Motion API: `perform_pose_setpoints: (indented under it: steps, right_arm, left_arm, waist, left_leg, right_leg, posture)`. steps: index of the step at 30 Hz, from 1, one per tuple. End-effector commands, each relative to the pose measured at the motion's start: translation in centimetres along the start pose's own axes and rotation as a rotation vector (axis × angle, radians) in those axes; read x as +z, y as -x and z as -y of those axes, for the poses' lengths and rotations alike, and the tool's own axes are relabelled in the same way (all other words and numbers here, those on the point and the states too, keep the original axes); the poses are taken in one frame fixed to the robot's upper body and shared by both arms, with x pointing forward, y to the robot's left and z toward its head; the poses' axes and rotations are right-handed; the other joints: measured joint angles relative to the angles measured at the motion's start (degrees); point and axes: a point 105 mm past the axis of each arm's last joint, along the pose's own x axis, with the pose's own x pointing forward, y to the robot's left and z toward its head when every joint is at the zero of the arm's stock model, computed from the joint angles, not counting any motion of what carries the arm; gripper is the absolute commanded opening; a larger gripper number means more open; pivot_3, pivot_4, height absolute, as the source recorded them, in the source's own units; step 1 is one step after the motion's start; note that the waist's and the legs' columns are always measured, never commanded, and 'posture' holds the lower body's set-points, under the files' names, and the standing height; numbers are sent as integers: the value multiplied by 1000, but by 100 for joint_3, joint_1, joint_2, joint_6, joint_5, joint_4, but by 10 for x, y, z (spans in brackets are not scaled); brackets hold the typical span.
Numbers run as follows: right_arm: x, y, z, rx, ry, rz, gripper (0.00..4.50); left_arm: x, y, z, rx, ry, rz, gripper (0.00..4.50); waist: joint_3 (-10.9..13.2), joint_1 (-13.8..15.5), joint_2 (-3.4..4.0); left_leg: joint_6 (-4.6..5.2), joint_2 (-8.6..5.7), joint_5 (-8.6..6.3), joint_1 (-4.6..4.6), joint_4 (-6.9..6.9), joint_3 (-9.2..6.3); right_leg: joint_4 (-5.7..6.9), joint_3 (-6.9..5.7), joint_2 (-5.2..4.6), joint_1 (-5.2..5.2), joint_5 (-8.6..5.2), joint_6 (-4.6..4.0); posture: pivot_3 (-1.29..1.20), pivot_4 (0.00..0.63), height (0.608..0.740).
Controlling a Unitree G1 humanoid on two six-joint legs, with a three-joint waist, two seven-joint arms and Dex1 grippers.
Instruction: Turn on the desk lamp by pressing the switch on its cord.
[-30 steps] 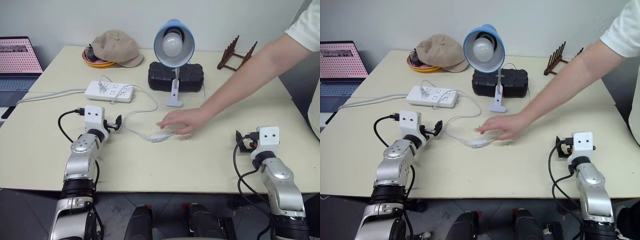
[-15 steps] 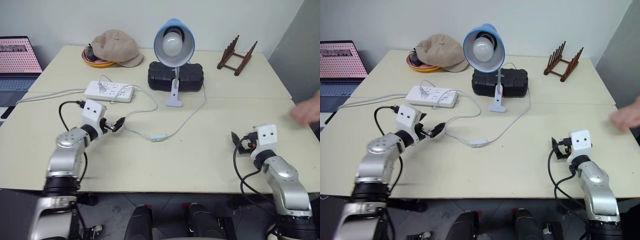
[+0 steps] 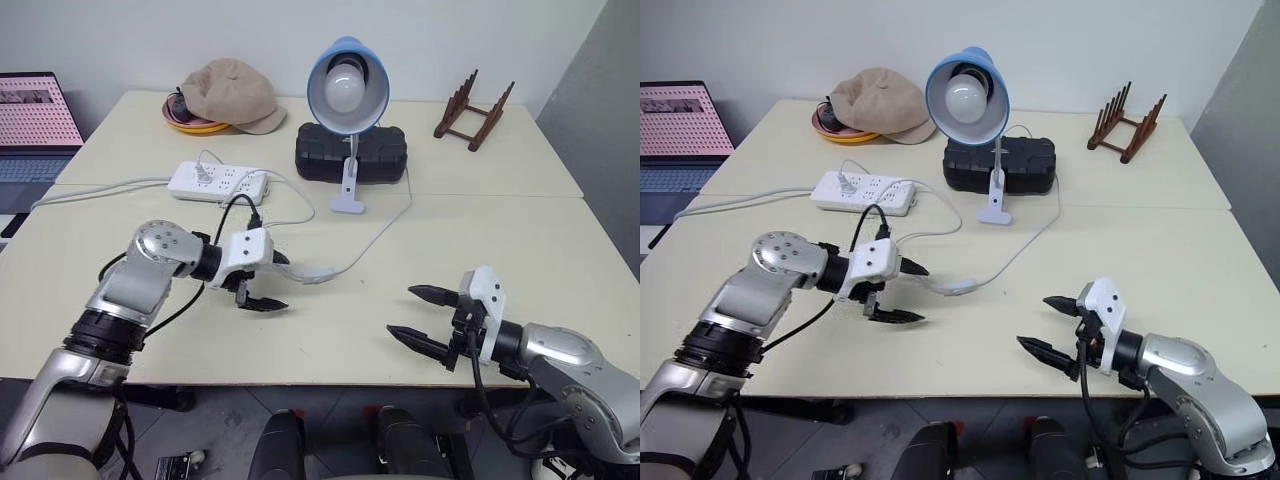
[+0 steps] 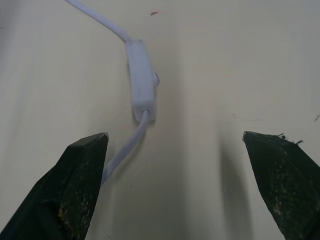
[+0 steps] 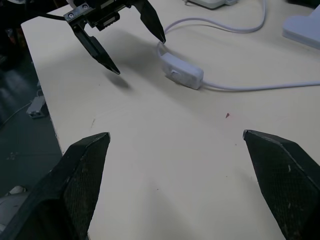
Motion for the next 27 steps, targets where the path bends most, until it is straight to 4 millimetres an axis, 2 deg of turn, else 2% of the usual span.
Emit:
perform_pose_setpoints:
  steps: [1,9,12,18,27]
  right_arm:
    - [9,-3,-10,2,30,38,4466]
    - [1,-4,-11,-30,10,39,4466]
    - [-2,-3,-11,-33,6,37,4500]
    - [-8,-2,-8,-44,-1,37,4500]
    - [-8,-2,-4,-68,-11,53,4500]
  left_arm:
    - [9,-5,-15,36,-75,17,4500]
    - [5,-17,-20,18,-75,44,4500]
    - [5,-18,-20,9,-72,58,3989]
    - [4,-22,-21,11,-66,68,2588]
    - [3,-33,-21,13,-64,82,857]
  waist:
    - [0,4,0]
    - [0,-3,0]
    - [0,-8,0]
    - [0,-7,-1]
    - [0,-7,-1]
  left_leg:
    - [0,0,0,-1,1,0]
    - [1,-1,-1,-6,-2,0]
    - [1,0,0,-6,1,0]
    - [1,-1,0,-5,7,-1]
    - [1,-1,0,-4,8,-1]
  right_leg:
    - [0,0,0,-1,0,0]
    - [3,0,3,-5,-1,3]
    - [7,1,4,-5,-1,3]
    - [11,2,3,-3,0,4]
    - [15,1,4,-3,0,4]
  posture:
    - [0,150,740]
    - [0,150,740]
    - [0,150,740]
    - [0,150,740]
    - [0,150,740]
